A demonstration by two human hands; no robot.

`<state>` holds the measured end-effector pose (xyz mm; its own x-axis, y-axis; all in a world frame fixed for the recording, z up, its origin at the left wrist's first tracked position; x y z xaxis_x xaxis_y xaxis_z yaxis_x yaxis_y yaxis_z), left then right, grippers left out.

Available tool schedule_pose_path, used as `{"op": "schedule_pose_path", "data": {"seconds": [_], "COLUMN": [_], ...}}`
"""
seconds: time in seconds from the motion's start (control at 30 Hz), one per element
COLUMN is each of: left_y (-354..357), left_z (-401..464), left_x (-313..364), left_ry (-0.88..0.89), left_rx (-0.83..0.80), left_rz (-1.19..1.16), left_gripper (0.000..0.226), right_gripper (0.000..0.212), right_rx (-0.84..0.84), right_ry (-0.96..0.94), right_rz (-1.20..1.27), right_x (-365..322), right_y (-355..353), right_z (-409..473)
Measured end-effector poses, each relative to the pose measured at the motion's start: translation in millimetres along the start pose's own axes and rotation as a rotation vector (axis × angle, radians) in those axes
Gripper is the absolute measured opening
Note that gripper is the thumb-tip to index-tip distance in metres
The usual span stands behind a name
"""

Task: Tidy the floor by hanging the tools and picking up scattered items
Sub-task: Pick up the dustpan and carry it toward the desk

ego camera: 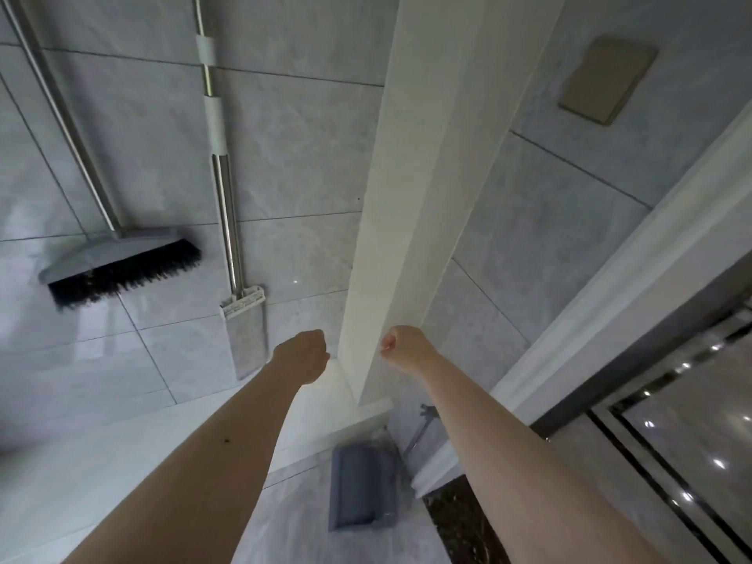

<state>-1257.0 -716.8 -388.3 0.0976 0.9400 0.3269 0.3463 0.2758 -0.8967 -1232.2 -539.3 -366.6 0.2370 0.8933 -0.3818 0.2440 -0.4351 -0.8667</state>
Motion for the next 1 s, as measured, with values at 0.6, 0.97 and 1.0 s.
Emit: {"op": "schedule_pose_path", "data": {"seconds": [0.6,0.97,1.0], "left_y": [94.6,159.9,169.8], "left_z": [19.2,63.4,68.3], "left_x": [103.1,130.6,132.2], "left_ry": [0.094,-0.123,-0.144], "left_rx": [-0.164,-0.263,-0.266], "left_rz": [-0.033,-0.267,-0.293], "left_gripper": [0.028,0.011,0.012], "right_gripper": [0.031,0.04,0.041], "right_rx": [-0.071,-0.23,-0.246], "right_ry": [0.19,0.096,0.083], "right_rz": [0.068,-0.071,-0.089], "right_x": [137.5,195.7,200.7], "right_y": [22.3,48.4,52.4], "right_z": [-11.2,40.4,45.6]}}
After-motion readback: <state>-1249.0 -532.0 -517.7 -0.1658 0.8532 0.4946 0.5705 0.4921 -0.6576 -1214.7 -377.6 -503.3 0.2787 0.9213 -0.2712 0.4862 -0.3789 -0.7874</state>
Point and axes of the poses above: each hand's wrist, its own z-axis towards the middle knuckle, its own y-axis out of the palm, x = y × z, the point moved 1 cm from there along z, towards the middle knuckle, and after that the axes turned 3 degrees about -y, right-handed, at the moved point
